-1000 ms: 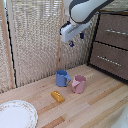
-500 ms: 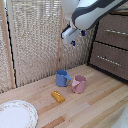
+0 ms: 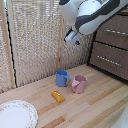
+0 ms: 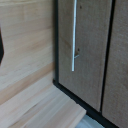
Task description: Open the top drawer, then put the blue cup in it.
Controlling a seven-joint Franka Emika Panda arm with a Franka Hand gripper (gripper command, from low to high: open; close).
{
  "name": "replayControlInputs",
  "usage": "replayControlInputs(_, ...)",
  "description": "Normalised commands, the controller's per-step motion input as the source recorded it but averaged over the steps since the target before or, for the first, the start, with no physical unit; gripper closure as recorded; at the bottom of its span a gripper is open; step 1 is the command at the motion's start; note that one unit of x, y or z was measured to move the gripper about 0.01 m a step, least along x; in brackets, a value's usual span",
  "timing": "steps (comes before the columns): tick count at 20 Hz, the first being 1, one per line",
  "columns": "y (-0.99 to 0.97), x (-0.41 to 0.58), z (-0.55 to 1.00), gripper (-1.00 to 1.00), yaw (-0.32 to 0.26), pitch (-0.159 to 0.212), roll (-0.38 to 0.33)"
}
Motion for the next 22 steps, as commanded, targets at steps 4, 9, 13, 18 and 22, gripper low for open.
replayControlInputs(4, -0.52, -0.234, 0.03, -1.00, 0.007, 0.000, -0.327)
replayControlInputs(9, -0.55, -0.265, 0.05, -1.00, 0.000, 0.000, -0.309)
replayControlInputs(13, -0.58, -0.256, 0.02, -1.00, 0.000, 0.000, -0.310)
replayControlInputs(18, -0.58, -0.218, 0.00, -1.00, 0.004, 0.000, -0.325)
replayControlInputs(22, -0.52, -0.164, 0.00, -1.00, 0.031, 0.000, -0.345)
